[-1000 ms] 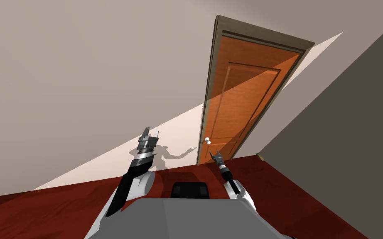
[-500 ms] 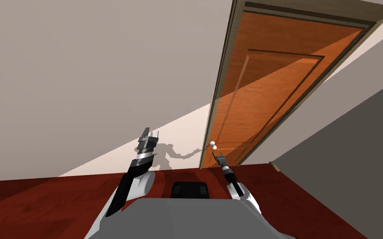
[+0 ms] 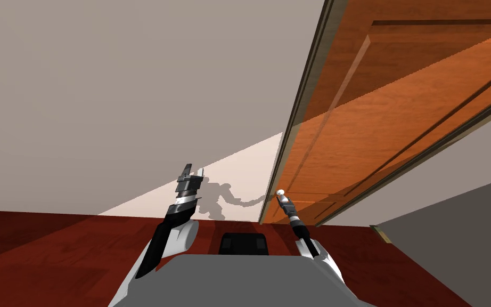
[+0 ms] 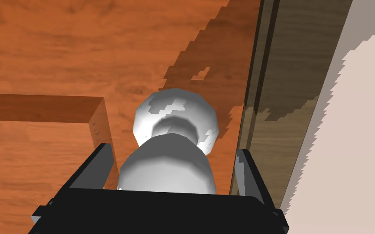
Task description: Pull the door open
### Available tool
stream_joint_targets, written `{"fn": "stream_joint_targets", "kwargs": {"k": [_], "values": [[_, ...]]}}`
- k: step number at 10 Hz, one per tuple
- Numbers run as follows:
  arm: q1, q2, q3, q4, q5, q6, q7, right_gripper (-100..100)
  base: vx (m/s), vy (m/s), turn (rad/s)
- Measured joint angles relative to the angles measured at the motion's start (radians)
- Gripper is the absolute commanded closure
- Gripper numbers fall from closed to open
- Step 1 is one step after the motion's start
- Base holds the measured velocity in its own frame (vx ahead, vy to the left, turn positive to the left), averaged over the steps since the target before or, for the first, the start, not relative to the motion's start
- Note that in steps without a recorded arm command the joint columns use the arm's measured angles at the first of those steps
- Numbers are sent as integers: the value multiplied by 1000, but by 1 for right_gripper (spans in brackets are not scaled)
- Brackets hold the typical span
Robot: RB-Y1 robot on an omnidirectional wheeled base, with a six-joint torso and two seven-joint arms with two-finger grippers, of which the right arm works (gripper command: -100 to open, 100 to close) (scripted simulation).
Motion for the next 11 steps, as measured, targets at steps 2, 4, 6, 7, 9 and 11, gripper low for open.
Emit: {"fn": "stream_joint_targets", "kwargs": {"k": [2,4,6,7,9,11], "values": [[1,0,0,-4,0,4,0,100,-12,-5,7],[2,0,1,-3,1,5,0,100,-4,-1,0],[3,0,1,-3,1,5,-1,100,-4,-2,10],[2,-1,3,-1,-2,6,-18,100,-18,-10,21],[1,-2,7,-4,-8,8,-62,100,-18,-9,15],[-1,-3,12,-3,-16,8,-111,100,-24,-7,23]]}}
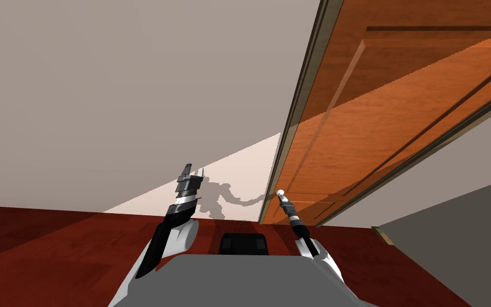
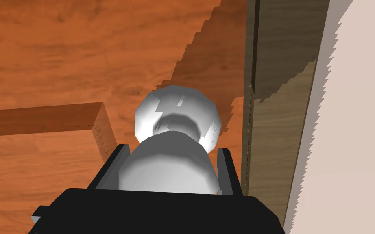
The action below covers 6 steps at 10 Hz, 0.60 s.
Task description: Pull the door open
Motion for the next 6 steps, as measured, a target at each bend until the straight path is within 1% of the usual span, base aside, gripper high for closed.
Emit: {"fn": "stream_joint_targets", "kwargs": {"k": [3,5,6], "values": [[-2,-1,7,1,-11,0,-67,100,-21,-9,15],[0,-2,13,-6,-22,4,-122,100,-24,-10,22],[-4,-3,15,0,-26,2,-143,100,-26,-11,22]]}}
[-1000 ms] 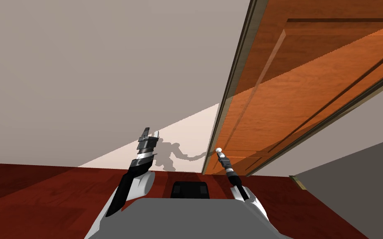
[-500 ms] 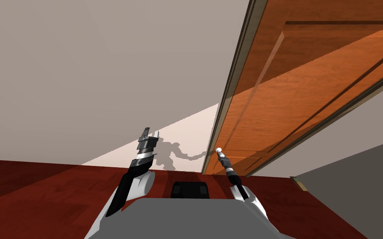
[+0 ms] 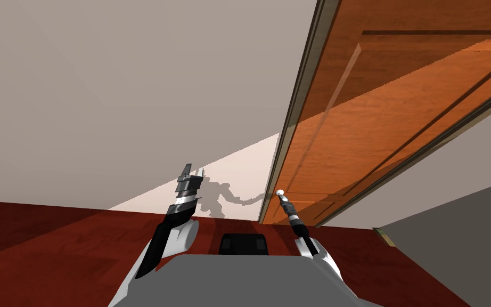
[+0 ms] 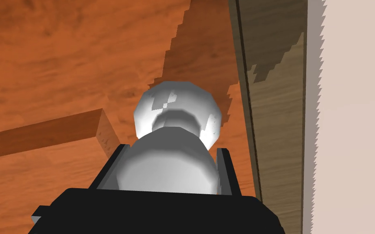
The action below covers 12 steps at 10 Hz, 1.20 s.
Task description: Pull the door open
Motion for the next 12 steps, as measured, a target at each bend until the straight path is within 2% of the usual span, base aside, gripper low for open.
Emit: {"fn": "stream_joint_targets", "kwargs": {"k": [2,5,7,8,10,12], "values": [[-5,-2,4,9,-8,-5,-42,100,-24,-9,18],[-1,-3,14,-4,-23,3,-115,100,-27,-11,25],[-9,-6,21,10,-37,-1,-168,100,-35,-13,30],[-5,-6,24,-1,-40,3,-192,100,-31,-10,15],[-17,-7,30,21,-51,-4,-237,100,-25,-11,23],[-13,-7,37,12,-60,1,-279,100,-26,-10,26]]}}
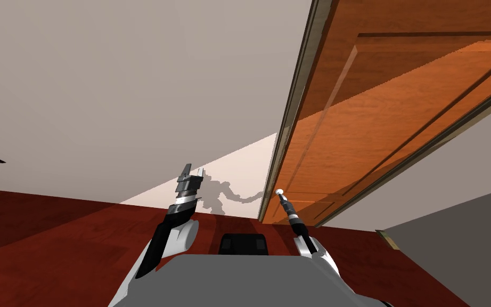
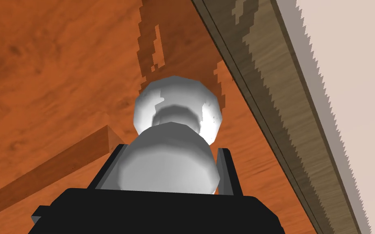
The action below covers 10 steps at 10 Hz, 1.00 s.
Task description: Pull the door open
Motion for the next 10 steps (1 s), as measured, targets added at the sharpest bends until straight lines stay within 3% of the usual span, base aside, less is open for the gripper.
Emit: {"fn": "stream_joint_targets", "kwargs": {"k": [10], "values": [[-4,-5,38,-6,-60,14,-230,100,-32,-12,26]]}}
